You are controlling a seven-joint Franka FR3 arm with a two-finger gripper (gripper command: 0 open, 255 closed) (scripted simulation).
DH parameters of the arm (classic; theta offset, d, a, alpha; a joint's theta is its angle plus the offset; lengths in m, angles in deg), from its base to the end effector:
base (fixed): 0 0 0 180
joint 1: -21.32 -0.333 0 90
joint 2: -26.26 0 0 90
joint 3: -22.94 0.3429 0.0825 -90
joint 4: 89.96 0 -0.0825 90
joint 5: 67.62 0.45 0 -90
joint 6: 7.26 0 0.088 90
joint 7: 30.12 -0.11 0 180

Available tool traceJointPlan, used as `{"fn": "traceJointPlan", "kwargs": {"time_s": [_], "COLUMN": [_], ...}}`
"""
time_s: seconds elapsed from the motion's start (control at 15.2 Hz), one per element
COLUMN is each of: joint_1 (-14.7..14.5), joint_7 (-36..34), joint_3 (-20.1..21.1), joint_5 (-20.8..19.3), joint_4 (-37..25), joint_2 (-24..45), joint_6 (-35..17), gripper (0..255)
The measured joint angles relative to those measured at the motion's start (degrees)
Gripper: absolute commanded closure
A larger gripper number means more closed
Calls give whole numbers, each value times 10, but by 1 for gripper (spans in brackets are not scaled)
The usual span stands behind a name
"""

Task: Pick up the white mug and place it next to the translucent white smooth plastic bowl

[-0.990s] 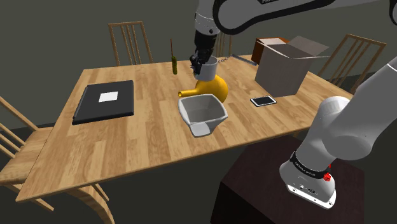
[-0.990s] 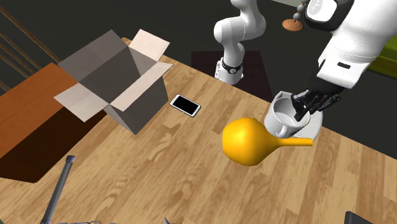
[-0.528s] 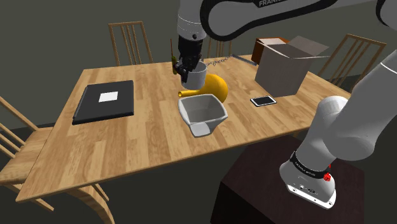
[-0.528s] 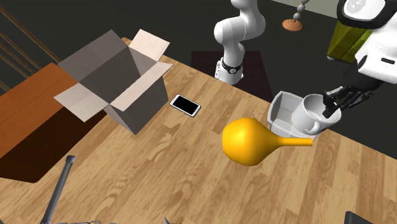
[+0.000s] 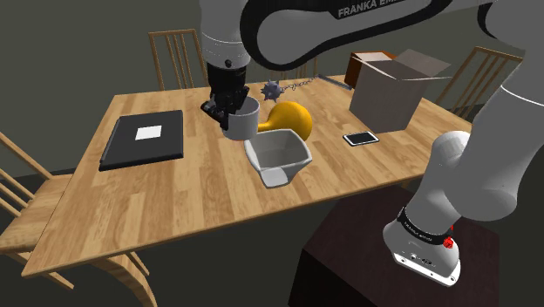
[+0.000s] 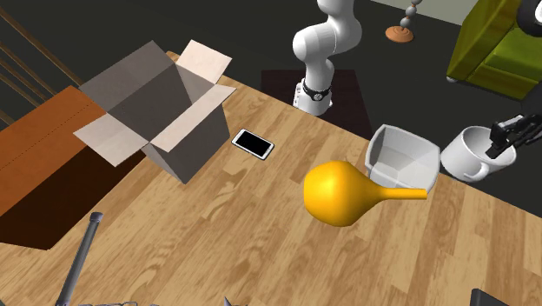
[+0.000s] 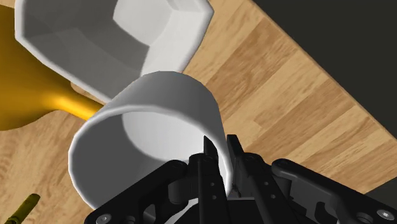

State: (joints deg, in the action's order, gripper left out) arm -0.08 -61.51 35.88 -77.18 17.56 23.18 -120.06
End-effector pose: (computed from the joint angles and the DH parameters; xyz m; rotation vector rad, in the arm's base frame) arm 0.5201 0.3447 0.5517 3.0550 0.1616 0.3275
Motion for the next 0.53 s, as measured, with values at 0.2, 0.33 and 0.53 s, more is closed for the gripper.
{"fn": "traceJointPlan", "kwargs": {"time_s": [0.2, 0.33, 0.53], "joint_1": [-10, -11, -12], "joint_7": [-26, -32, -37], "joint_3": [12, 13, 14], "joint_5": [-9, -11, -14], "joint_4": [-21, -10, 8], "joint_2": [24, 28, 31], "joint_6": [1, -12, -33], "gripper": [255, 255, 255]}}
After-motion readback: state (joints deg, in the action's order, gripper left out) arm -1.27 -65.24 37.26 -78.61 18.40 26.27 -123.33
